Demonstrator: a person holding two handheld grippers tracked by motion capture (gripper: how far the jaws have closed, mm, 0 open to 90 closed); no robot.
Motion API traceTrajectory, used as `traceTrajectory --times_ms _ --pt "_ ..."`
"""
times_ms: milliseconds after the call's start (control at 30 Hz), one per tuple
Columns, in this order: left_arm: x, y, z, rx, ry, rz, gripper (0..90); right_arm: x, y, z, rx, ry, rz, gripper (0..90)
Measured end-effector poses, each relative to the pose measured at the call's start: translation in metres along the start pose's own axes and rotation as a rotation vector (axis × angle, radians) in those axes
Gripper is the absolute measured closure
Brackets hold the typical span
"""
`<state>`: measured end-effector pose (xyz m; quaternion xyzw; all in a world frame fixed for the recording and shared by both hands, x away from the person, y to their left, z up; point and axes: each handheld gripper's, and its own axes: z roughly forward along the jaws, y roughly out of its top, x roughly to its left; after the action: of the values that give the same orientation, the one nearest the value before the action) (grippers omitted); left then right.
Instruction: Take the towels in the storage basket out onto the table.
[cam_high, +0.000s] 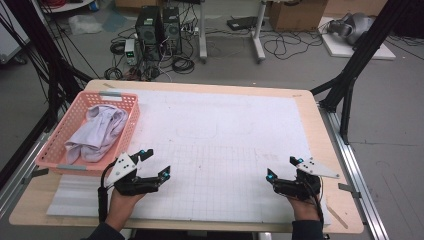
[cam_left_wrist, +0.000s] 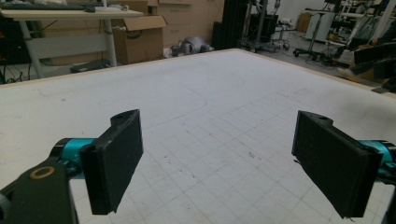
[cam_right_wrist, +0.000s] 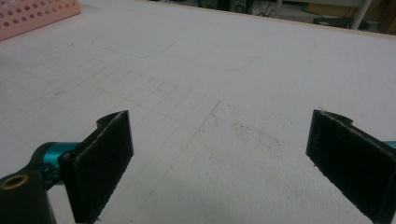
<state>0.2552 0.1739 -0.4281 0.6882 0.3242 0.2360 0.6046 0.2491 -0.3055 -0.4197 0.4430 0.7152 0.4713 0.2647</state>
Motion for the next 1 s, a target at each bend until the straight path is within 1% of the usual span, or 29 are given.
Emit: traceTrajectory --times_ms 133,300,367,400,467,533,567,600,667,700,767,833,900,1000 --pt "0.0003 0.0001 0.0011 0.000 -0.001 -0.005 16.8 -0.0006 -0.0008 -0.0010 0.002 -0.001 0.000 5.9" --pt "0.0033 0.0004 0.0048 0.003 -0.008 -0.025 16.7 -0.0028 -0.0036 -0.0018 0.009 0.003 0.007 5.9" --pt "0.0042 -0.0002 0.0059 0.008 -0.009 -0.028 16.6 -0.0037 -0.0038 -0.0022 0.002 0.003 0.010 5.9" --pt "0.0038 -0.0008 0.0063 0.004 -0.008 -0.037 16.6 -0.0038 -0.0035 -0.0022 -0.003 0.004 0.013 5.9" --pt "0.0033 -0.0006 0.0062 0.000 -0.008 -0.037 16.6 -0.0038 -0.0033 -0.0021 -0.004 0.005 0.017 5.9" --pt "0.0016 0.0004 0.0061 -0.009 -0.006 -0.038 16.6 -0.0038 -0.0033 -0.0005 -0.002 0.007 0.010 5.9" --pt "0.0008 0.0007 0.0065 -0.012 -0.004 -0.038 16.5 -0.0032 -0.0038 -0.0002 0.005 0.010 0.011 5.9" --pt "0.0006 0.0008 0.0067 -0.011 -0.006 -0.037 16.5 -0.0023 -0.0046 -0.0004 0.015 0.009 0.006 5.9" --pt "0.0002 0.0008 0.0067 -0.001 -0.010 -0.032 16.5 -0.0018 -0.0043 -0.0014 0.016 0.008 0.006 5.9" --pt "-0.0001 0.0009 0.0065 -0.002 -0.014 -0.035 16.6 -0.0011 -0.0037 -0.0035 0.007 0.000 0.001 5.9" --pt "-0.0010 0.0013 0.0057 -0.003 -0.015 -0.034 16.7 -0.0009 -0.0038 -0.0048 0.008 -0.001 0.003 5.9" --pt "-0.0018 0.0018 0.0050 0.005 -0.021 -0.028 16.9 -0.0008 -0.0040 -0.0047 0.008 -0.001 0.000 5.9" --pt "-0.0023 0.0026 0.0042 0.002 -0.023 -0.027 16.9 0.0004 -0.0040 -0.0046 0.016 0.001 0.006 5.9" --pt "-0.0030 0.0041 0.0025 -0.003 -0.023 -0.025 16.9 0.0026 -0.0031 -0.0038 0.013 0.006 -0.003 5.9"
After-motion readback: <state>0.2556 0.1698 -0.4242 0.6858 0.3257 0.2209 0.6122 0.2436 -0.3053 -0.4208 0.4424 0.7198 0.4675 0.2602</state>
